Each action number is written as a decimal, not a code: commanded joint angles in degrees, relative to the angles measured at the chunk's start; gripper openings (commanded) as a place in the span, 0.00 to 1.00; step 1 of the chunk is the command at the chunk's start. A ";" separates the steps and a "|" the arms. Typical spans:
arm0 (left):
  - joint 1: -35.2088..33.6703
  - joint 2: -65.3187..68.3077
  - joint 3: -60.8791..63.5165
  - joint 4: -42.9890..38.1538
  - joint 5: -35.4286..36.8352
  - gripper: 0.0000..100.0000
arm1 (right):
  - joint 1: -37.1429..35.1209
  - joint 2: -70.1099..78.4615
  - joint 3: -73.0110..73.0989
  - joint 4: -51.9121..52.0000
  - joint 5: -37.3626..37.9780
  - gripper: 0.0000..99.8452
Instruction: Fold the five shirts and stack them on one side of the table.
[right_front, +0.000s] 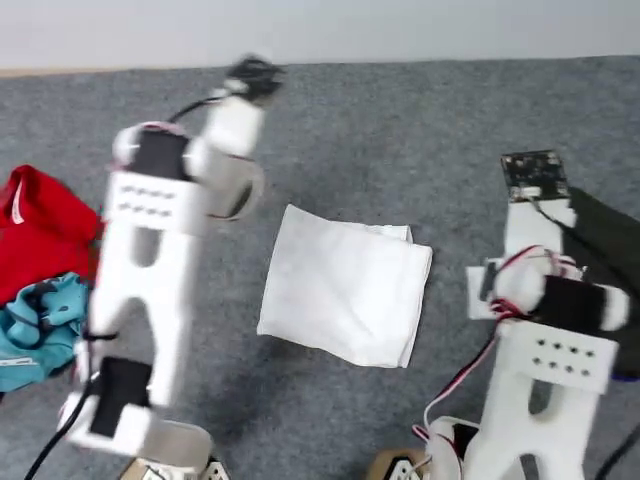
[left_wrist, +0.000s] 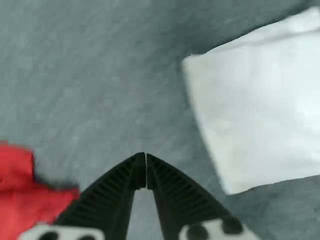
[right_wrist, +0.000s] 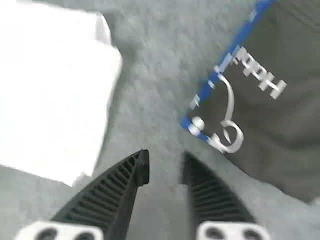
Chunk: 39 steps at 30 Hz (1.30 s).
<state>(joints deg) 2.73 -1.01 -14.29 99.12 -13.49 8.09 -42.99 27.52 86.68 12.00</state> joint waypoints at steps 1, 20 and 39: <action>-8.26 -8.00 4.09 1.41 0.09 0.01 | -6.11 -0.31 2.64 -7.78 -6.07 0.23; -29.98 -15.91 8.57 1.32 0.00 0.01 | -16.40 33.54 -9.85 -18.77 -18.37 0.18; -29.89 -12.40 8.57 1.32 0.00 0.01 | -15.69 47.16 -17.76 -18.33 -18.20 0.17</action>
<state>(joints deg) -26.81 -13.49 -5.58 99.30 -13.49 -8.09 4.13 12.48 68.75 -5.76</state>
